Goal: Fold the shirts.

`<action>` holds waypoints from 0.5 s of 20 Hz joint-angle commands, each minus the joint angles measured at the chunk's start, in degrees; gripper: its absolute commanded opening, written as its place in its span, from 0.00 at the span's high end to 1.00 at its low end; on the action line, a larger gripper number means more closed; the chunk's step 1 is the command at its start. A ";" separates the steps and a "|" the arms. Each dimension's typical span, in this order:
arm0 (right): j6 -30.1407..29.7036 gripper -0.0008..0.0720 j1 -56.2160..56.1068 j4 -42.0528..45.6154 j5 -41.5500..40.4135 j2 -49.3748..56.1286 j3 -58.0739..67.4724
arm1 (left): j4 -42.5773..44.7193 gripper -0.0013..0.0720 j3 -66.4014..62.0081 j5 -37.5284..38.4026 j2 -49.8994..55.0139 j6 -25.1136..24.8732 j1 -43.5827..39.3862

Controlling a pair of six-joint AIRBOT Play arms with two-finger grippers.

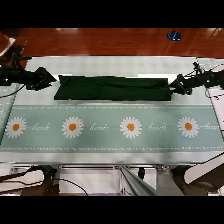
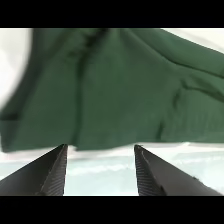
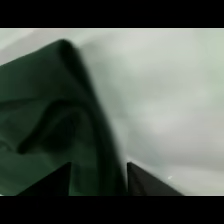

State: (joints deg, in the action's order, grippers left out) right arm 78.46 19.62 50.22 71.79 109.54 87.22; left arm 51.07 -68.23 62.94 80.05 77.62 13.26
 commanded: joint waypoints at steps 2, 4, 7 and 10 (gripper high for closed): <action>-1.27 0.56 -6.69 -2.12 -0.87 1.53 0.11 | -2.60 0.29 9.44 -7.50 -7.72 -2.19 -7.28; -2.67 0.95 -7.96 -2.14 1.66 0.90 1.46 | -2.69 0.29 9.42 -8.92 -7.08 -2.16 -10.21; -5.25 0.96 -6.73 1.57 7.67 -6.12 1.38 | -2.75 0.43 9.42 -9.20 -6.88 -2.19 -13.57; -5.55 0.96 -4.87 8.66 8.68 -20.13 -5.88 | -3.21 0.96 9.42 -10.75 -6.60 -2.71 -18.40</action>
State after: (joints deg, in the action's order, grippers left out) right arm 74.02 13.78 53.49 78.13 99.09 85.65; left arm 48.42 -59.20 54.08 73.45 75.40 -0.93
